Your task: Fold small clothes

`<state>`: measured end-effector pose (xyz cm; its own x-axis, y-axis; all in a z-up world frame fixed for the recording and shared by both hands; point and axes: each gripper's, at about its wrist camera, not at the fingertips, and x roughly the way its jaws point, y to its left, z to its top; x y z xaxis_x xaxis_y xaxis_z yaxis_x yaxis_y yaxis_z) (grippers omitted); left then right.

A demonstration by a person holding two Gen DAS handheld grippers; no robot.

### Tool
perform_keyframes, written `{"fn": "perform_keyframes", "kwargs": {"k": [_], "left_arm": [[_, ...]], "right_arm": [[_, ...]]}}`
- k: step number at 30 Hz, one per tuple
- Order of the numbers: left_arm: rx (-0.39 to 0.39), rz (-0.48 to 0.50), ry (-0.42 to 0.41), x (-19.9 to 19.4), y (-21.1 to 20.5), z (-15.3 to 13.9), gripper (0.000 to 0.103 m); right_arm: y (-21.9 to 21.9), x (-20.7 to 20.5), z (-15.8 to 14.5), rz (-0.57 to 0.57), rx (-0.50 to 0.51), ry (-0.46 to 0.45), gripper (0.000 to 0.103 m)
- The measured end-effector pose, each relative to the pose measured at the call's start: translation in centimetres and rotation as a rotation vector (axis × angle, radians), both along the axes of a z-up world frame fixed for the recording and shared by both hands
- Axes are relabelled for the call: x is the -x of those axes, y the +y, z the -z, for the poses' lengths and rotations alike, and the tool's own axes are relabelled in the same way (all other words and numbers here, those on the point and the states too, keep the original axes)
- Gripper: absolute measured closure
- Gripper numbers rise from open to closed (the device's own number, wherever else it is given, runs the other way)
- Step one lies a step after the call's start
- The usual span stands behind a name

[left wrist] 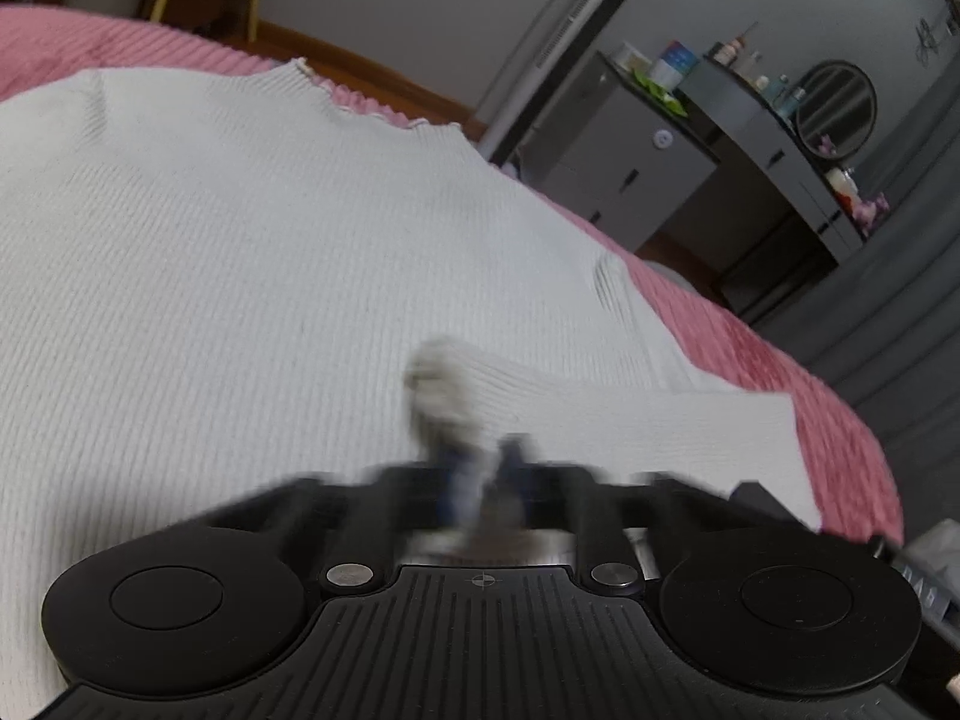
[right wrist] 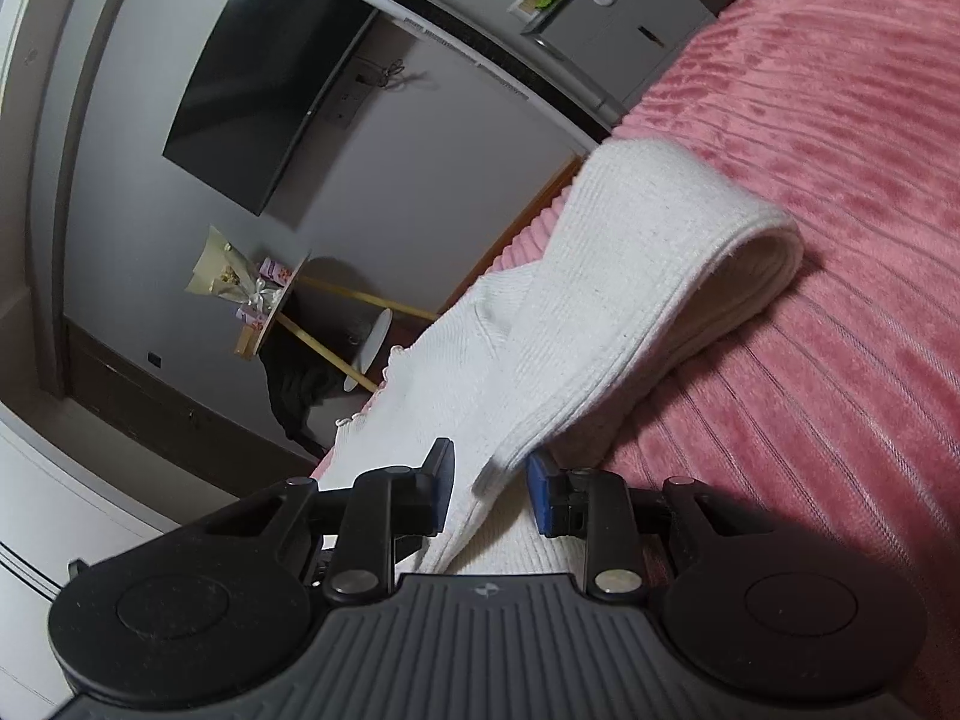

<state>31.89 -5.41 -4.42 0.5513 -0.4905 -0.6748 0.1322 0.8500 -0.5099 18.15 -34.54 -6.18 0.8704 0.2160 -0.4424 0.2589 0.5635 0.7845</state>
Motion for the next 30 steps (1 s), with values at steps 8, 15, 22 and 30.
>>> {"fn": "perform_keyframes", "kwargs": {"k": [8, 15, 22, 30], "left_arm": [[-0.185, -0.088, -0.244, 1.5, 4.3, -6.1, 0.096], [-0.349, -0.251, -0.156, 1.2, 10.6, -5.3, 0.095], [-0.349, -0.228, -0.069, 1.6, 11.3, -1.8, 0.094], [-0.349, -0.233, -0.097, 1.4, 11.7, -1.9, 0.094]], "right_arm": [[0.0, 0.1, -0.3, 0.004, -0.002, -0.036, 0.071], [0.0, 0.0, -0.2, 0.009, -0.014, -0.035, 0.065], [0.5, -0.7, 0.3, 0.030, 0.018, 0.020, 0.074], [2.7, -1.2, -1.2, 0.032, 0.328, 0.063, 0.097]]}}
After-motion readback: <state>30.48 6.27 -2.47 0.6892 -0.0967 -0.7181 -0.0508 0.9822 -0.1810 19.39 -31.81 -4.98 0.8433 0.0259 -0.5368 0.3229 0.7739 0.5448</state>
